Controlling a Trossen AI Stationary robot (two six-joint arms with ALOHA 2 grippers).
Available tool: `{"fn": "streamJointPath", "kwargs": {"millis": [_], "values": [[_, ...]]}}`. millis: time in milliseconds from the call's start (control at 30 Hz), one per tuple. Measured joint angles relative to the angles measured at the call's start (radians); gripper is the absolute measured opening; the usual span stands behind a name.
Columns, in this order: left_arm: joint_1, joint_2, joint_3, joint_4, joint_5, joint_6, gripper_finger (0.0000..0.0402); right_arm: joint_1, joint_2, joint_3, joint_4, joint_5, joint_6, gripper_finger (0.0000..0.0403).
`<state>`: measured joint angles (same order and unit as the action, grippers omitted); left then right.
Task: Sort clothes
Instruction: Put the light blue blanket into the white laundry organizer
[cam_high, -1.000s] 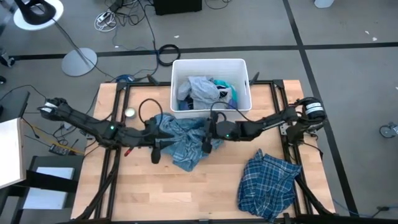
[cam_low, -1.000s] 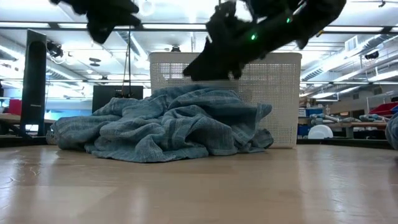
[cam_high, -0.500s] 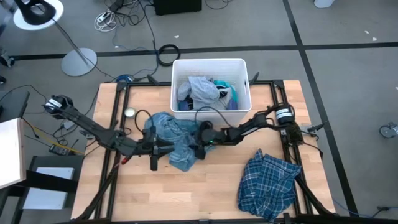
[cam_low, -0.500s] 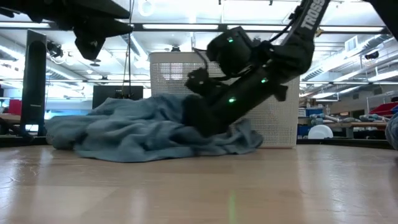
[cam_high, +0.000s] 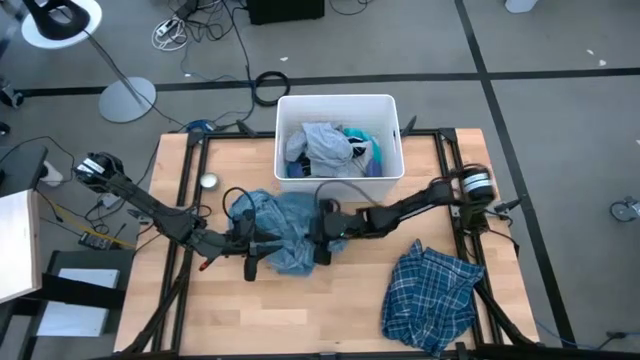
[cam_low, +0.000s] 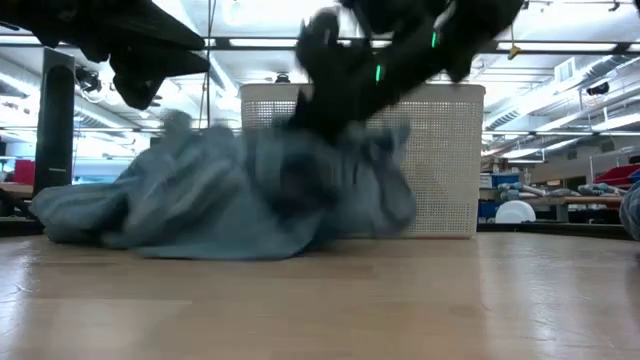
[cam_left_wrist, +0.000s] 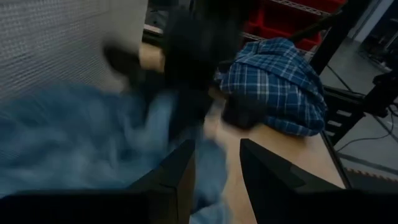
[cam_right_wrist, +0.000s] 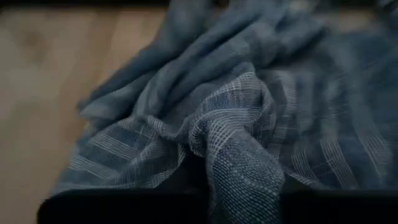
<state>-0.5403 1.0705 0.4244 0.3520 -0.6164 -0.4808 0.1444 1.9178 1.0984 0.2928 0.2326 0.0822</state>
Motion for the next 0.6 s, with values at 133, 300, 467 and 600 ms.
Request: {"fn": "streamJointPath", "kwargs": {"millis": [133, 300, 467, 600], "values": [[-0.011, 0.0, 0.0, 0.004, 0.0, 0.0, 0.0131, 0.012, -0.146, -0.001, -0.103, 0.074, -0.057, 0.0036], [-0.013, 0.0, 0.0, 0.018, -0.001, 0.002, 0.0131, 0.033, -0.326, 0.013, -0.133, 0.152, -0.122, 0.0036], [-0.013, 0.0, 0.0, 0.019, -0.002, 0.003, 0.0131, 0.039, -0.452, 0.072, -0.192, 0.219, -0.197, 0.0036], [-0.013, 0.0, 0.0, 0.019, -0.004, 0.004, 0.0131, 0.031, -0.507, 0.16, -0.217, 0.291, -0.31, 0.0036]]}}
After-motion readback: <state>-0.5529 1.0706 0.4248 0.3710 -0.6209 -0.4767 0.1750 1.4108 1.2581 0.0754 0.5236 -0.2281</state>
